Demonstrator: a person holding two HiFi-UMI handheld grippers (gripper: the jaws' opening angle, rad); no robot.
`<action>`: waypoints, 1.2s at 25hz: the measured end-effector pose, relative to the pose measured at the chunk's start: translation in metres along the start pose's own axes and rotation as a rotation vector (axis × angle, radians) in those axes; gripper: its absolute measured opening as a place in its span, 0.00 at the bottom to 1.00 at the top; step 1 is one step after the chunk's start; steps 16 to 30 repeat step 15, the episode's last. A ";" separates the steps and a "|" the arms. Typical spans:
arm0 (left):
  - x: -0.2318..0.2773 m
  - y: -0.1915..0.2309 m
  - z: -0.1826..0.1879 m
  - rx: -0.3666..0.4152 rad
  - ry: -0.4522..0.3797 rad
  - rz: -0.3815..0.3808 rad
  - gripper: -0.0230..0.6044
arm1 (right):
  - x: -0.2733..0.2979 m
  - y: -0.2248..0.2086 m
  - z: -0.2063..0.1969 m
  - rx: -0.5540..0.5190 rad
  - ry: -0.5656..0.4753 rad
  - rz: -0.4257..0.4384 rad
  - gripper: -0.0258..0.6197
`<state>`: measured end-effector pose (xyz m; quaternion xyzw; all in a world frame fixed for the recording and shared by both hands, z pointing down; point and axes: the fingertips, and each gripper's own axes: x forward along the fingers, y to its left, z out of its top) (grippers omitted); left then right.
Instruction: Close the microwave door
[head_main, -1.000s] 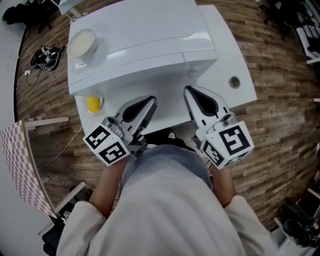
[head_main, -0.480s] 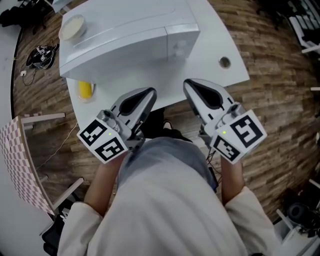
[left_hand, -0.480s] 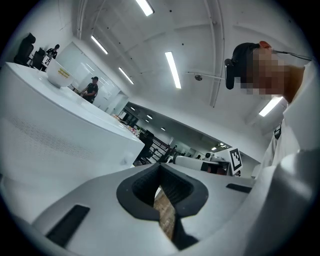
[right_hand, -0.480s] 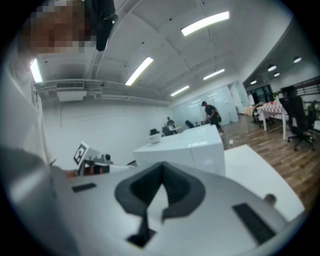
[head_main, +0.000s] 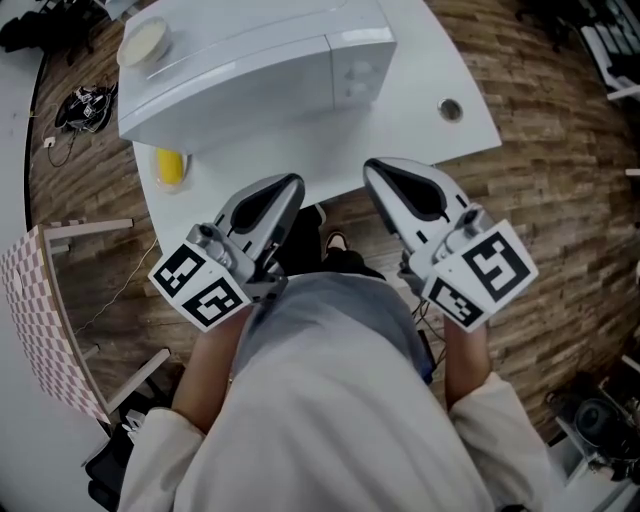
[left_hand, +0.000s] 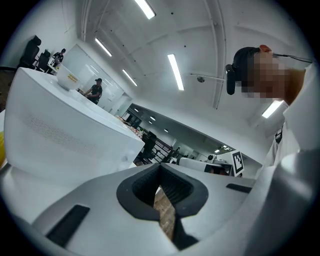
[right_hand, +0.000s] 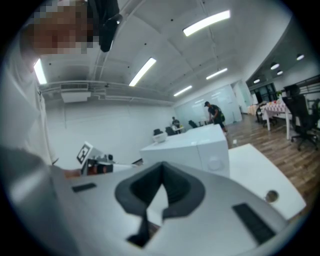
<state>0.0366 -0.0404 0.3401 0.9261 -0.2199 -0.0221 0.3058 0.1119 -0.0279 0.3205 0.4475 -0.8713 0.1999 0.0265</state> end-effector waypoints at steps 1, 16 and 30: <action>-0.002 0.000 -0.001 -0.004 -0.003 0.000 0.06 | 0.000 0.001 0.000 -0.001 0.000 0.001 0.08; -0.007 -0.007 -0.025 -0.055 0.014 -0.010 0.06 | 0.001 0.009 -0.008 0.014 0.018 0.032 0.07; -0.007 -0.007 -0.025 -0.055 0.014 -0.010 0.06 | 0.001 0.009 -0.008 0.014 0.018 0.032 0.07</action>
